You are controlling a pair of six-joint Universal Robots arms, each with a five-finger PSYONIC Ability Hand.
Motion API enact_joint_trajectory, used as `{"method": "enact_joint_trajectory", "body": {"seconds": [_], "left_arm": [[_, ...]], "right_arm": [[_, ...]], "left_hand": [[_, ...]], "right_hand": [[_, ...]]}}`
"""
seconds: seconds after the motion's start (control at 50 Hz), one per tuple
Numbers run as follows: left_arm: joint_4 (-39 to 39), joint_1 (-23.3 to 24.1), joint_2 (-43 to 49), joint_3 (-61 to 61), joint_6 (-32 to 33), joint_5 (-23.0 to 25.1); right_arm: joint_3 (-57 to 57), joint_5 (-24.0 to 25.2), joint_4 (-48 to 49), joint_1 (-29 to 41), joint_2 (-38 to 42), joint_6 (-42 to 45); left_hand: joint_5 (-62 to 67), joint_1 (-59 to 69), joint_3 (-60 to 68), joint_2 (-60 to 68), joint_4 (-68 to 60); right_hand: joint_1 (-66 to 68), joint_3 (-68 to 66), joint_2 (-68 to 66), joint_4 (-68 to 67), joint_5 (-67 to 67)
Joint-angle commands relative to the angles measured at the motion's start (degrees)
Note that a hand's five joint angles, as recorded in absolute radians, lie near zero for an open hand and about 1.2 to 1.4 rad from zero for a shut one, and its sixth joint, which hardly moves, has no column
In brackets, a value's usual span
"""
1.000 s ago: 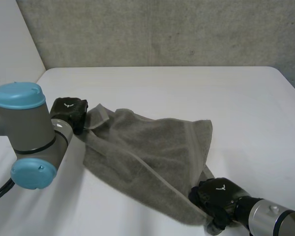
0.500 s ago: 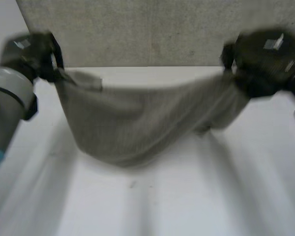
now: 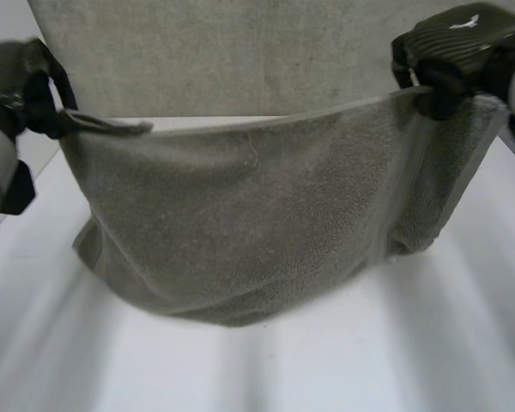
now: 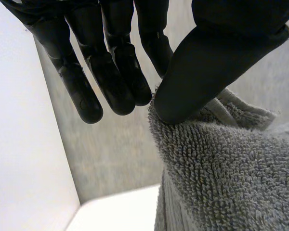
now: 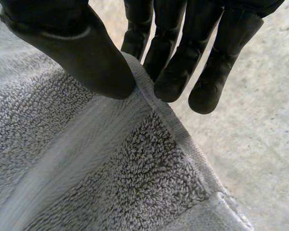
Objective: Fold the towel.
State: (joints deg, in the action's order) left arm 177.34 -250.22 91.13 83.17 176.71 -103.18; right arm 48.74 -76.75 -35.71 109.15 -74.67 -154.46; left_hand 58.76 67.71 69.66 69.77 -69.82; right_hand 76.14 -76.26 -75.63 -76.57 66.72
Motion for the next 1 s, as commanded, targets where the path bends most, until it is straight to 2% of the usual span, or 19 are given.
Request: {"method": "enact_joint_trajectory", "body": {"seconds": [0.02, 0.04, 0.06, 0.08, 0.1, 0.18, 0.24, 0.3, 0.36, 0.5, 0.52, 0.56, 0.64, 0.66, 0.68, 0.78, 0.9, 0.94, 1.0], "left_arm": [[3.62, -0.54, 13.55, -10.22, -1.37, -0.09], [4.23, -0.54, 17.20, -15.79, -2.41, -0.09], [4.50, -0.36, 20.46, -22.03, -3.90, -0.27], [4.50, -0.36, 20.49, -22.09, -3.92, -0.27], [4.50, -0.36, 23.01, -28.44, -5.83, -0.44], [4.68, -0.54, 25.59, -40.78, -12.86, -2.54], [4.68, -0.54, 25.50, -42.04, -14.99, -3.61], [4.33, -0.62, 24.80, -41.25, -17.63, -5.28], [3.45, -0.89, 23.92, -37.03, -19.12, -6.51], [4.15, -3.95, 19.79, -14.66, -19.83, -6.51], [4.15, -3.96, 19.79, -14.62, -19.83, -6.51], [5.55, -5.28, 19.61, -6.48, -19.74, -6.33], [7.48, -5.46, 20.22, 1.08, -19.48, -5.90], [8.62, -5.46, 20.40, 4.42, -19.30, -5.29], [8.63, -5.46, 20.40, 4.45, -19.30, -5.28], [12.32, -5.46, 21.46, 14.63, -18.86, -3.61], [13.29, -5.46, 21.46, 18.08, -18.77, -3.61], [13.20, -5.46, 20.85, 19.04, -18.77, -3.61], [13.20, -5.55, 20.40, 19.31, -18.77, -3.61]], "right_arm": [[-13.45, -6.37, 9.04, 4.13, 14.34, 0.92], [-18.37, -8.22, 13.34, 5.09, 18.03, 1.18], [-18.42, -8.24, 13.38, 5.10, 18.07, 1.18], [-23.12, -9.72, 18.08, 6.24, 21.20, 1.53], [-27.52, -10.86, 22.91, 6.86, 23.32, 1.79], [-32.75, -11.84, 30.52, 7.39, 25.10, 1.97], [-32.40, -12.19, 34.20, 7.48, 24.23, 1.71], [-29.43, -11.67, 32.46, 7.57, 22.47, 1.80], [-27.21, -11.49, 31.05, 7.48, 21.67, 1.88], [-10.72, -9.21, 21.75, 6.86, 19.13, 3.20], [-10.69, -9.21, 21.73, 6.86, 19.13, 3.20], [-2.03, -7.46, 19.37, 6.78, 18.08, 5.13], [7.46, -6.75, 18.83, 6.77, 16.58, 7.06], [13.25, -6.74, 19.27, 6.77, 15.79, 8.03], [13.31, -6.74, 19.27, 6.77, 15.79, 8.04], [29.62, -6.40, 21.28, 6.69, 14.82, 10.14], [38.00, -5.51, 27.36, 6.33, 13.94, 10.32], [41.50, -5.16, 31.03, 5.11, 12.72, 10.32], [43.45, -5.07, 32.89, 5.02, 11.48, 10.32]], "left_hand": [[11.24, 12.29, 10.34, 10.23, -10.18], [11.24, 12.29, 10.34, 10.23, -10.18], [11.24, 12.29, 10.34, 10.23, -10.18], [11.24, 12.29, 10.34, 10.23, -10.18], [11.24, 12.29, 10.34, 10.23, -10.18], [11.24, 12.29, 10.34, 10.23, -10.18], [11.24, 12.29, 10.34, 10.23, -10.18], [11.24, 12.29, 10.34, 10.23, -10.18], [11.24, 12.29, 10.34, 10.23, -10.18], [11.24, 12.29, 10.34, 10.23, -10.18], [11.24, 12.29, 10.34, 10.23, -10.18], [11.24, 12.29, 10.34, 10.23, -10.18], [11.24, 12.29, 10.34, 10.23, -10.18], [11.24, 12.29, 10.34, 10.23, -10.18], [11.24, 12.29, 10.34, 10.23, -10.18], [11.24, 12.29, 10.34, 10.23, -10.18], [11.24, 12.29, 10.34, 10.23, -10.18], [-1.81, -0.76, -2.71, -2.81, 2.87], [-5.73, -4.68, -6.63, -6.73, 6.79]], "right_hand": [[3.86, -3.74, -4.37, -3.43, 3.28], [3.86, -3.74, -4.37, -3.43, 3.28], [3.86, -3.74, -4.37, -3.43, 3.28], [3.86, -3.74, -4.37, -3.43, 3.28], [3.86, -3.74, -4.37, -3.43, 3.28], [3.86, -3.74, -4.37, -3.43, 3.28], [3.86, -3.74, -4.37, -3.43, 3.28], [3.86, -3.74, -4.37, -3.43, 3.28], [3.86, -3.74, -4.37, -3.43, 3.28], [3.86, -3.74, -4.37, -3.43, 3.28], [3.86, -3.74, -4.37, -3.43, 3.28], [3.86, -3.74, -4.37, -3.43, 3.28], [3.86, -3.74, -4.37, -3.43, 3.28], [3.86, -3.74, -4.37, -3.43, 3.28], [3.86, -3.74, -4.37, -3.43, 3.28], [3.86, -3.74, -4.37, -3.43, 3.28], [3.86, -3.74, -4.37, -3.43, 3.28], [3.86, -3.74, -4.37, -3.43, 3.28], [3.86, -3.74, -4.37, -3.43, 3.28]]}}
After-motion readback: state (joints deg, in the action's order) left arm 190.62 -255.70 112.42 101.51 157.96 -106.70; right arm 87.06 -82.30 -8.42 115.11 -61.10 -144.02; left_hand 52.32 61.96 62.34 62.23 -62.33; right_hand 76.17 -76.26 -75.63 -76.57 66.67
